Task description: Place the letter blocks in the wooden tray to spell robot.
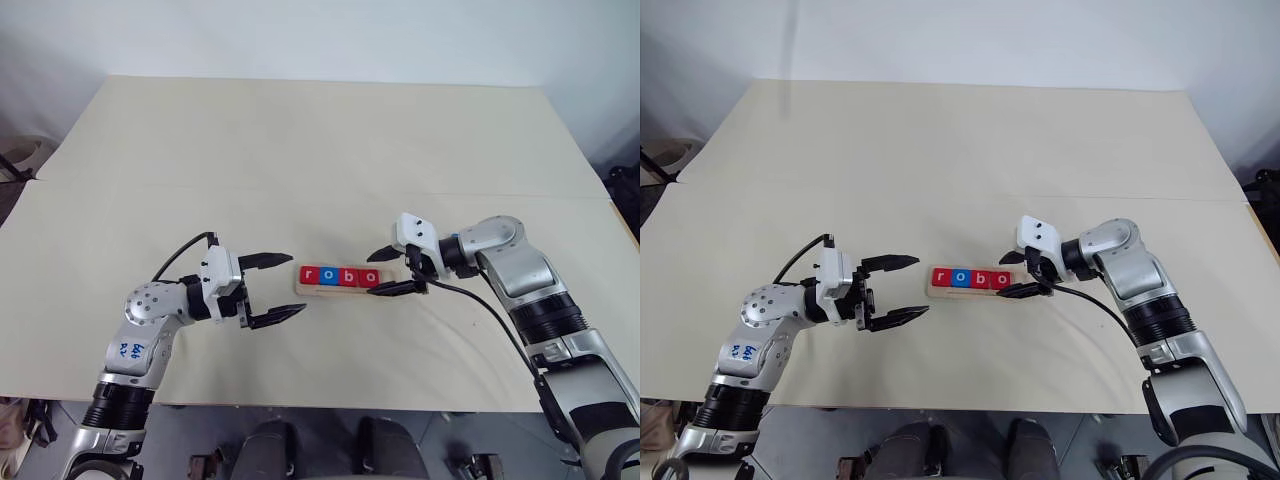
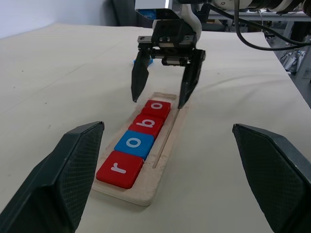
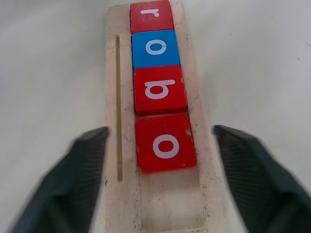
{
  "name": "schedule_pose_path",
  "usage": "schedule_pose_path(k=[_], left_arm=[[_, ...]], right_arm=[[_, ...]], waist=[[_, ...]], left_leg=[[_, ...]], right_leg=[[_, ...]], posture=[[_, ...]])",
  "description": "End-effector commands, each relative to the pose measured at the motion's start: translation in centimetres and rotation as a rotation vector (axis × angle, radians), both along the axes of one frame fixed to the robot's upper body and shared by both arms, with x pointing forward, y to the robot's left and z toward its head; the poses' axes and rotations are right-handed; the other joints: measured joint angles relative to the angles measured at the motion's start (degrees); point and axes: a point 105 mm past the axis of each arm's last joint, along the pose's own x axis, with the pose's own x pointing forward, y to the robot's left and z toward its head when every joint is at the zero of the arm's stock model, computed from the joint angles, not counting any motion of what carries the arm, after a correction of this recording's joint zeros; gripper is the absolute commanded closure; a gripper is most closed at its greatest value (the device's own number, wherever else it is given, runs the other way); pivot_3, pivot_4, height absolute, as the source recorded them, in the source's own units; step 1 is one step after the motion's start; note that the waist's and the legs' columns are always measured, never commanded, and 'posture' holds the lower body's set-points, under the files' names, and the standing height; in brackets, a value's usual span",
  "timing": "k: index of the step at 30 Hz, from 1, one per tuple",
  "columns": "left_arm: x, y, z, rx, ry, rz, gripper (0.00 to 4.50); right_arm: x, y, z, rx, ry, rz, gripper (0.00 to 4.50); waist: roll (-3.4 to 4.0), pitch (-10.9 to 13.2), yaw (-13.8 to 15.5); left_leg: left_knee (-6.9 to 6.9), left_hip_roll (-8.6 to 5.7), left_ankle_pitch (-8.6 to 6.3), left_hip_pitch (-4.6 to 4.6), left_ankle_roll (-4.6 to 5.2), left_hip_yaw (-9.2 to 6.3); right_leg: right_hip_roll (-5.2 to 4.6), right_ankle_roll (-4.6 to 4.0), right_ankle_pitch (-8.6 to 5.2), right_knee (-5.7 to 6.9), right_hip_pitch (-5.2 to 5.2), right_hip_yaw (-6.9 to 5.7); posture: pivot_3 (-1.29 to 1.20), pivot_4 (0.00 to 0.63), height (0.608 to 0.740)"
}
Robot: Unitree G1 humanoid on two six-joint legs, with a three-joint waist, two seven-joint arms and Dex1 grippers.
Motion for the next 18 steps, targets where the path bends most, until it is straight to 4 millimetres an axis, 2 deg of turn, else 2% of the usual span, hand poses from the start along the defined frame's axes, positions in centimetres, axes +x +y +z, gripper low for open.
schedule_pose_path(k=[1,4,12,15,18], left_arm=[[-0.4,-0.2,0.8,-0.004,-0.046,-0.005,0.00],[-0.4,-0.2,0.8,-0.004,-0.045,-0.003,0.00],[-0.3,-0.2,0.8,-0.006,-0.041,-0.003,0.00],[-0.3,-0.2,0.8,-0.005,-0.037,-0.006,0.00],[-0.1,-0.3,0.7,-0.006,-0.035,-0.012,0.00]], right_arm=[[-0.1,-0.4,1.5,0.019,-0.036,0.009,0.01],[-0.5,-1.2,2.2,0.038,-0.051,0.005,0.01],[-1.5,-4.9,2.3,0.093,-0.086,-0.115,0.01],[-2.0,-5.6,2.0,0.103,-0.074,-0.142,0.58],[-2.1,-5.9,1.6,0.091,-0.076,-0.159,1.60]], waist=[[0.00,0.0,0.0],[0.00,0.0,0.1],[0.00,0.0,0.1],[0.00,0.0,0.1],[0.00,0.0,0.1]], left_leg=[[0.00,0.00,0.00,0.00,0.00,0.00],[0.00,-0.01,0.00,-0.01,0.00,0.00],[-0.01,0.00,0.00,0.00,0.00,0.01],[-0.02,-0.01,0.00,0.00,0.00,0.02],[-0.02,0.00,0.00,0.01,0.00,0.02]], right_leg=[[0.00,0.00,0.00,0.00,0.00,0.00],[0.00,0.00,0.00,-0.01,0.00,0.00],[0.00,0.00,0.00,-0.01,0.01,0.00],[0.00,0.00,0.00,-0.02,0.01,0.01],[0.00,0.00,0.00,-0.01,0.01,0.01]], posture=[[0.00,0.150,0.740],[0.00,0.150,0.740],[0.00,0.150,0.740],[0.00,0.150,0.740],[0.00,0.150,0.740]])
